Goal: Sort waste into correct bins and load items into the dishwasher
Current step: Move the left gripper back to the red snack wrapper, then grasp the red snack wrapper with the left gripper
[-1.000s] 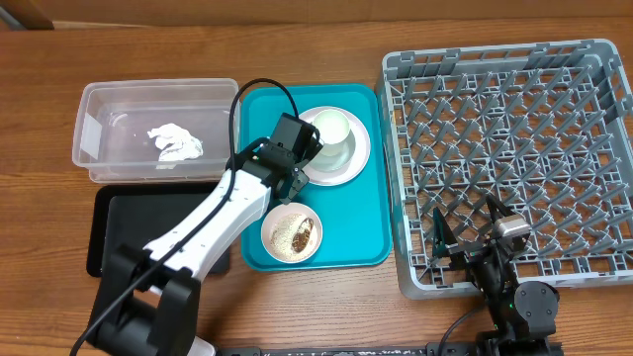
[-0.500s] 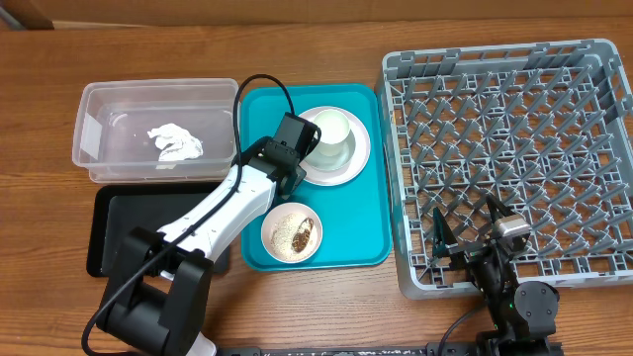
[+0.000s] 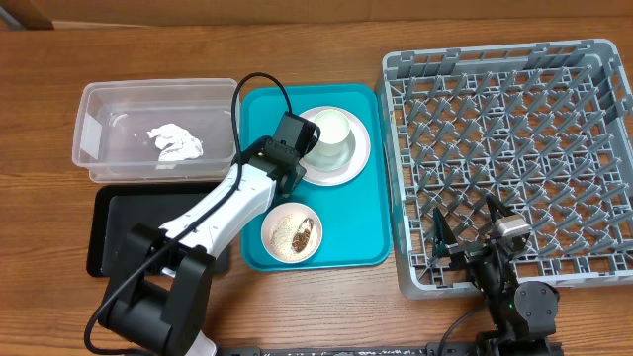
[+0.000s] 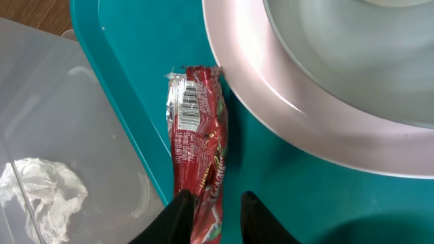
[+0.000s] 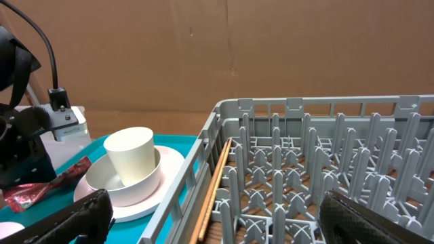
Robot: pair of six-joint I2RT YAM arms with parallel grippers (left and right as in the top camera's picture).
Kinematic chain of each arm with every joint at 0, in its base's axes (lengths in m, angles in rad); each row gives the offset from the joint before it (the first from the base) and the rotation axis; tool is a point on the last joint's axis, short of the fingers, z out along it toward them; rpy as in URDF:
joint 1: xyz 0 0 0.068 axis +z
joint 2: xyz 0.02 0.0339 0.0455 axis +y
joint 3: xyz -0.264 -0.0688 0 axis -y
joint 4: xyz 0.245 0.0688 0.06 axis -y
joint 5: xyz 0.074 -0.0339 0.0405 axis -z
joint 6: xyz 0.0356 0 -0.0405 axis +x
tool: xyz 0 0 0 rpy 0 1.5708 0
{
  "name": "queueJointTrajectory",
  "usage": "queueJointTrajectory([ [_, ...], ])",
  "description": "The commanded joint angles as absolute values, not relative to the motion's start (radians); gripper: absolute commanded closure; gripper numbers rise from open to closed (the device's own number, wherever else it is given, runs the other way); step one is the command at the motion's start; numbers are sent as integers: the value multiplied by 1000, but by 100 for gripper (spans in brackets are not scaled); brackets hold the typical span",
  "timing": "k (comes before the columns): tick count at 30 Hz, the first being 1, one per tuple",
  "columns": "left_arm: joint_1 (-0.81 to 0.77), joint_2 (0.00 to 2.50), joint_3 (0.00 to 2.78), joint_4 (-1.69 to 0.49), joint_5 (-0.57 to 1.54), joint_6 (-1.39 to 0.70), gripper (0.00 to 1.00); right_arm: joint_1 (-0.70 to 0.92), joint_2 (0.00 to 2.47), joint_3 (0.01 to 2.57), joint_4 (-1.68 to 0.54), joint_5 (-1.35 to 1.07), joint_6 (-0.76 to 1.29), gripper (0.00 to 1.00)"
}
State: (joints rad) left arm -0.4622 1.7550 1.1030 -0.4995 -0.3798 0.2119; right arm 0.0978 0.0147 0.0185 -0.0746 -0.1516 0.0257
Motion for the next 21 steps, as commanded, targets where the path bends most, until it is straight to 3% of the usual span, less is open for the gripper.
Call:
queueJointTrajectory([
  [1,-449,1767,1112,-492,-391,194,73,90,3,8,-70,-146,23,0],
  [15,-443,1879,1111,-433,-392,194,74,90,3,8,-70,-146,23,0],
  [17,-443,1885,1112,-432,-392,194,80,90,3,8,-70,-146,23,0],
  [19,-443,1885,1112,-430,-392,194,94,90,3,8,-70,-146,23,0],
  [21,-443,1885,1112,-425,-392,194,96,90,3,8,-70,-146,23,0],
])
